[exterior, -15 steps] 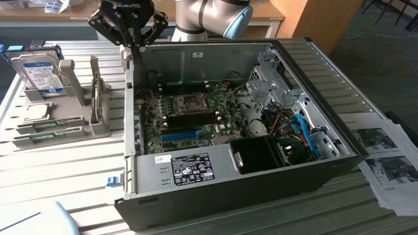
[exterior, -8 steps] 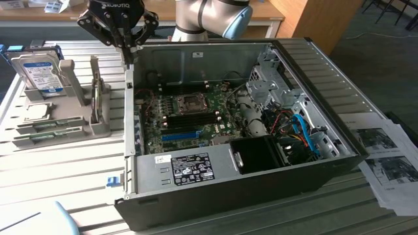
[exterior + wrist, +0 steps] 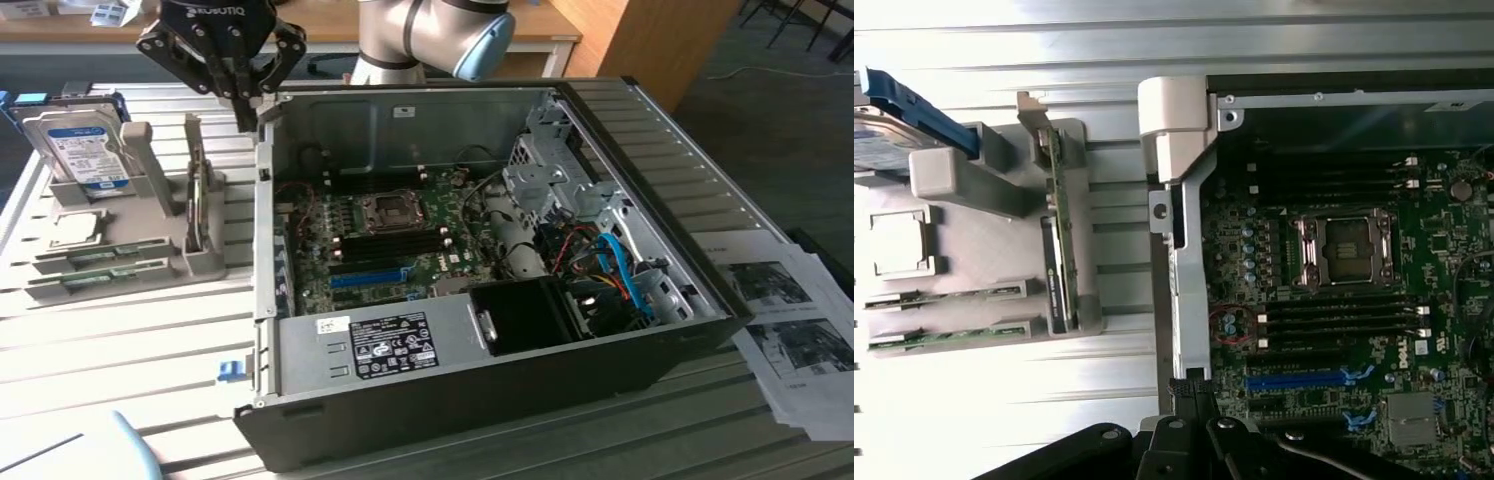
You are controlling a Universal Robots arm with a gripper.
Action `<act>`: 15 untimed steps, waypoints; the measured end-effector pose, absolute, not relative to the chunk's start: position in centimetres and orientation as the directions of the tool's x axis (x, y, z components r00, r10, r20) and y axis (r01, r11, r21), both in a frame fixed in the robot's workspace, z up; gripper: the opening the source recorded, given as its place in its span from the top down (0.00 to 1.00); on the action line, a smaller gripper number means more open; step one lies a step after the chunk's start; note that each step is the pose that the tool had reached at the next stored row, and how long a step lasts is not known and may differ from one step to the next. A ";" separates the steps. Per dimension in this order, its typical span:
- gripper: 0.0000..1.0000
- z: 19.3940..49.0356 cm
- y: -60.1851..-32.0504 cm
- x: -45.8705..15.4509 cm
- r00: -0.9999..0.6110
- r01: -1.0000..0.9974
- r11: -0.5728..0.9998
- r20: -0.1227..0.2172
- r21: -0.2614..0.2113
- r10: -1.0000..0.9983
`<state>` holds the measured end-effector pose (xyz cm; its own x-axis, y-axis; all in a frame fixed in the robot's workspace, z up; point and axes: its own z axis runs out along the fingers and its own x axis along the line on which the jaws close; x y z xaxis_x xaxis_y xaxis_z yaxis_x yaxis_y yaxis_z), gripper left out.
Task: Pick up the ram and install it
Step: 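Reach for the ram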
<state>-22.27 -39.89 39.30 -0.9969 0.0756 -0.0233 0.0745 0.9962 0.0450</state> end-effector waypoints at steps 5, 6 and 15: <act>0.91 39.3 -39.9 -23.2 -0.997 0.075 0.996 -0.023 0.045 0.076; 0.91 39.3 -39.9 -23.4 -0.997 0.075 0.996 -0.023 0.045 0.076; 0.91 39.3 -39.9 -25.3 -0.997 0.075 0.996 -0.023 0.045 0.076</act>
